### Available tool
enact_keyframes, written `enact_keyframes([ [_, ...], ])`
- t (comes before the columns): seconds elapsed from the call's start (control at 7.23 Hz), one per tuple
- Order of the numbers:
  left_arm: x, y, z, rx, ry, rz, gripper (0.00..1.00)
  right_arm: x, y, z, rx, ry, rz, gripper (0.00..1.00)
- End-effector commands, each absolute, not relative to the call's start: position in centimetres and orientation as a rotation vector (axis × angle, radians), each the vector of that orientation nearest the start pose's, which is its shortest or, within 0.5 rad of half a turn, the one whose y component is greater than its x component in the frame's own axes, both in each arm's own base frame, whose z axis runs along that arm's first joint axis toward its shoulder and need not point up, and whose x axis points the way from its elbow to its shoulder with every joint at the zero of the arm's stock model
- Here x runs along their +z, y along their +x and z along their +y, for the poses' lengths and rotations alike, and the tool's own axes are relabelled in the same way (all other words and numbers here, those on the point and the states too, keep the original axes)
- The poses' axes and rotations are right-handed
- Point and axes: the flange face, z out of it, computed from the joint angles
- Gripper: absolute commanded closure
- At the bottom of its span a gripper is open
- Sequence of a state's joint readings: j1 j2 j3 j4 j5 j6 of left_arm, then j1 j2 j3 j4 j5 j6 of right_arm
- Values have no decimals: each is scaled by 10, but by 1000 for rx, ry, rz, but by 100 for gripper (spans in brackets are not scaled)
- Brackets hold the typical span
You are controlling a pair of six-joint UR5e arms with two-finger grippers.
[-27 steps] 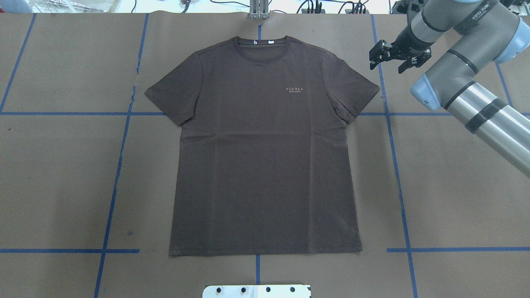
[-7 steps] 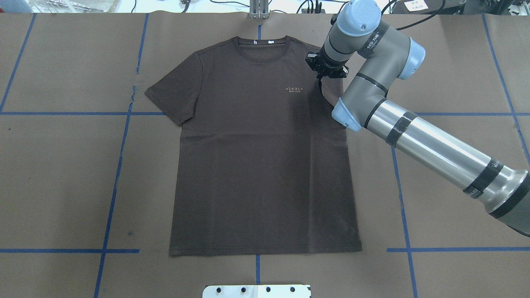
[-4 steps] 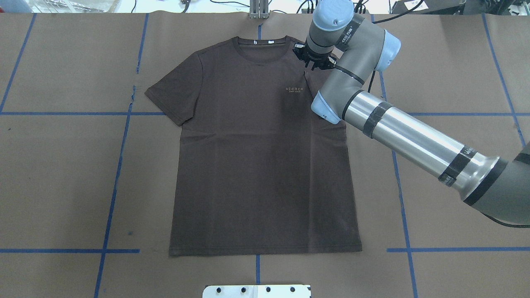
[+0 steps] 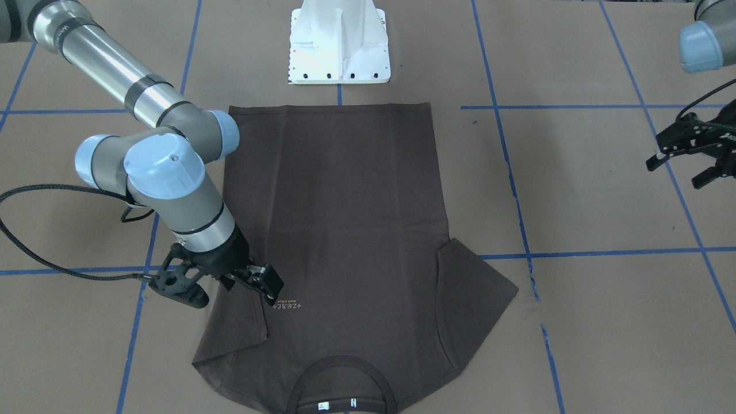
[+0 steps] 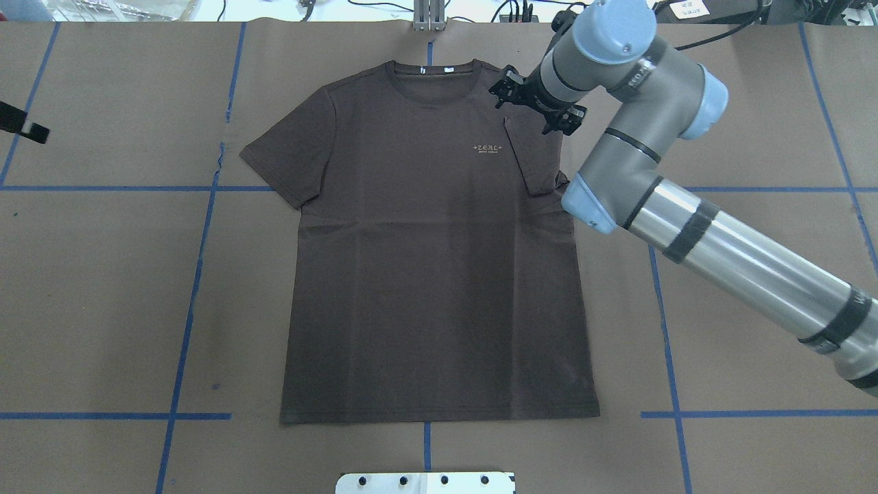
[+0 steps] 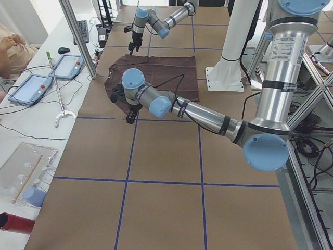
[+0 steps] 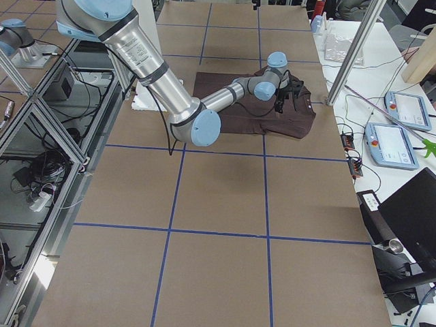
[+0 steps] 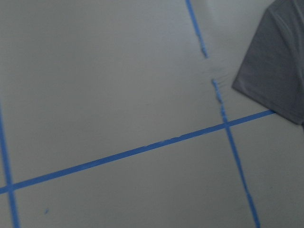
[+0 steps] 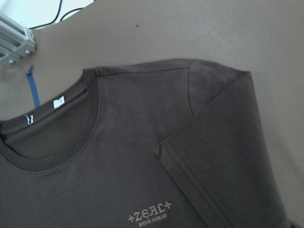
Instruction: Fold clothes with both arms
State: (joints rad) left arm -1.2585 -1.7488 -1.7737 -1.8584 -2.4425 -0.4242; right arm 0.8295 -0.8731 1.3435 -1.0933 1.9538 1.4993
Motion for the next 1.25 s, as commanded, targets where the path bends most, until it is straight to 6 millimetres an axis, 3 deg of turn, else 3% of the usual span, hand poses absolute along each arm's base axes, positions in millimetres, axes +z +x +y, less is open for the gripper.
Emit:
enact_keyframes([
  [0.0,386,253,-592,1,171,938,2,302,-393,-574,487,82,-1053,0],
  [0.14,382,291,-633,-53,123,930,3,312,-378,-553,467,50,-1067,0],
  [0.28,396,330,-645,-69,134,923,6,328,-355,-522,429,14,-1085,0],
  [0.42,414,355,-649,-131,213,901,13,327,-342,-508,416,6,-1101,0],
  [0.55,420,401,-659,-153,204,865,19,327,-337,-506,421,16,-1101,0],
  [0.69,422,414,-669,-176,232,821,24,330,-337,-504,424,19,-1097,0],
  [0.97,424,431,-658,-151,226,817,30,329,-340,-505,422,19,-1096,0],
  [1.11,426,430,-657,-147,224,813,33,331,-344,-504,419,15,-1092,0],
])
